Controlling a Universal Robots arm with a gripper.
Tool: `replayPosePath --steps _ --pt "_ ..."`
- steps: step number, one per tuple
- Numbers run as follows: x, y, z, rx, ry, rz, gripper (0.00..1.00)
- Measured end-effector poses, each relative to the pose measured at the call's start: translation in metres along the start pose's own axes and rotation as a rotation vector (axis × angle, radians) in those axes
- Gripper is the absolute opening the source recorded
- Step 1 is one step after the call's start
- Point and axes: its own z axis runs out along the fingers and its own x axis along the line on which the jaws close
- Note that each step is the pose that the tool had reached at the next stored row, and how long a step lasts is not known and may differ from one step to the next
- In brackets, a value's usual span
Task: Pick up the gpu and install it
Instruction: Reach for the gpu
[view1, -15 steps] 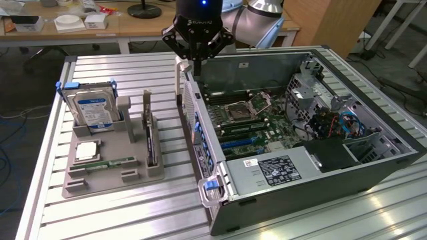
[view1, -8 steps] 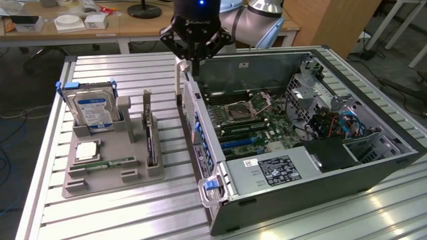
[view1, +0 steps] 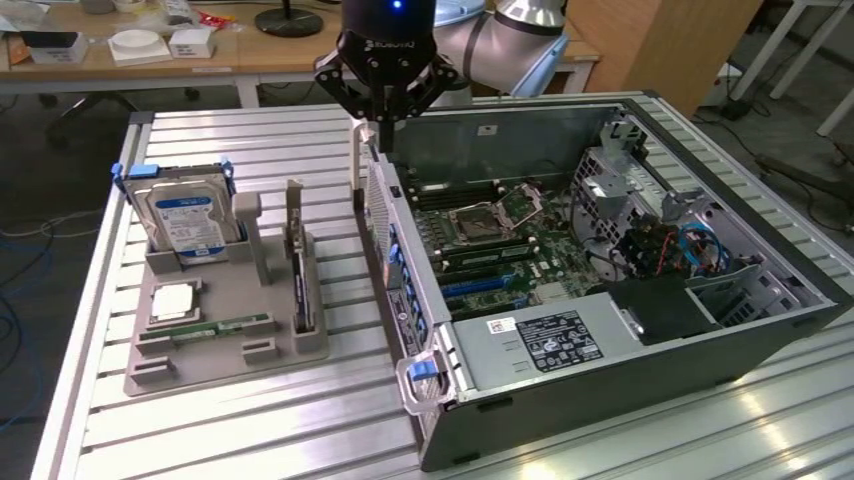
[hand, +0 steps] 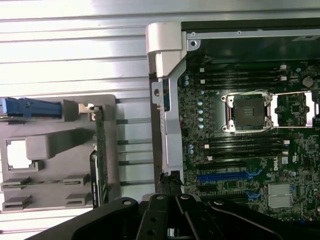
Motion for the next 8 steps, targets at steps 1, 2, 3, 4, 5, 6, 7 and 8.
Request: replayPosePath --steps 1,2,3,4,5,6,7,8 --pt "0.0006 0.0000 0.0000 0.0000 0.0001 0.000 0.10" --pt "0.0011 -0.0001 0.0000 0.0000 0.0000 0.000 0.10" --pt "0.0017 -0.0001 0.0000 0.0000 0.0000 0.000 0.10" --pt "0.0023 -0.0002 -0.0001 0.0000 0.0000 0.000 0.10" --pt "0.0029 -0.0002 -0.0001 0.0000 0.0000 0.000 0.10" --pt "0.0034 -0.0003 -0.0001 0.0000 0.0000 0.000 0.10" --pt "0.0040 -0.0003 -0.0001 0.0000 0.0000 0.000 0.10" --pt "0.0046 -0.0003 -0.0001 0.0000 0.0000 0.000 0.10"
